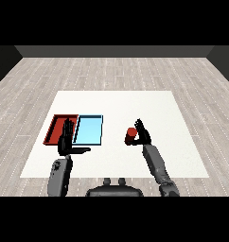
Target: Pick the red can and put it in the red box
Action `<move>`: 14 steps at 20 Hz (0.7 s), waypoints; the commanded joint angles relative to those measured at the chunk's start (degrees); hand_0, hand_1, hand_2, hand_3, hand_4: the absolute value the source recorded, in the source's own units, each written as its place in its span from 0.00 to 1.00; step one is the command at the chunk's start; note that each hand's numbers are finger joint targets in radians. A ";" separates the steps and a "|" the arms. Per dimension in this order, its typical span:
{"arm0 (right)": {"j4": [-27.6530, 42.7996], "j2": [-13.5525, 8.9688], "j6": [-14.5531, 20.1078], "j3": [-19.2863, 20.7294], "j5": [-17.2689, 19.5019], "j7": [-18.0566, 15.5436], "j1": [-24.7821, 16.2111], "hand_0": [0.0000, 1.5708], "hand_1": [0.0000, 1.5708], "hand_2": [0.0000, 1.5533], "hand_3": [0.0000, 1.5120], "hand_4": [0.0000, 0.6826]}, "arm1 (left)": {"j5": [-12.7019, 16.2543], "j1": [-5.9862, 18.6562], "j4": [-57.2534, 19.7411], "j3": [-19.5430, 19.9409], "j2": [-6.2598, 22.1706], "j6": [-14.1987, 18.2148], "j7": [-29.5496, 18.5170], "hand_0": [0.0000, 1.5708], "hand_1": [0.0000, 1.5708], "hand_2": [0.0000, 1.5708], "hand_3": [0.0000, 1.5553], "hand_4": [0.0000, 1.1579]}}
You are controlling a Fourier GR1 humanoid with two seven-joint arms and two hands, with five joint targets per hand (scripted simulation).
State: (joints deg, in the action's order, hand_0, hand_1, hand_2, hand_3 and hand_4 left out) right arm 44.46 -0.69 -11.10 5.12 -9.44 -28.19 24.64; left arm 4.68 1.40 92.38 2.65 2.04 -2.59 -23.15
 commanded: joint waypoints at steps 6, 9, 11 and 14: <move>-7.06 0.67 3.39 -4.54 -3.63 -3.15 4.37 0.00 0.00 0.00 0.00 0.00 | 1.23 1.48 -0.40 1.11 0.44 -0.21 1.08 0.00 0.00 0.00 0.00 0.00; -11.88 0.68 3.32 -5.19 -6.09 -3.16 8.85 0.00 0.00 0.00 0.00 0.00 | 0.66 -2.59 2.52 0.25 -0.26 0.03 -0.08 0.00 0.00 0.00 0.00 0.00; -7.31 0.68 5.76 -9.16 -8.07 -3.29 5.07 0.00 0.00 0.00 0.00 0.00 | -0.19 -3.86 0.35 0.05 -0.52 -0.41 -3.13 0.00 0.00 0.00 0.00 0.00; -13.83 0.69 5.69 -8.66 -6.86 -7.04 7.44 0.00 0.00 0.00 0.00 0.00 | -1.27 1.98 -2.48 0.21 -0.93 1.96 -1.29 0.00 0.00 0.00 0.00 0.00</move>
State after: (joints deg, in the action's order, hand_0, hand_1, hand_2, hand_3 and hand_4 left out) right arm 36.47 -0.05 -6.36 -1.77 -15.81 -30.55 30.82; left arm 5.18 1.14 92.75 3.44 2.14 -2.36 -23.12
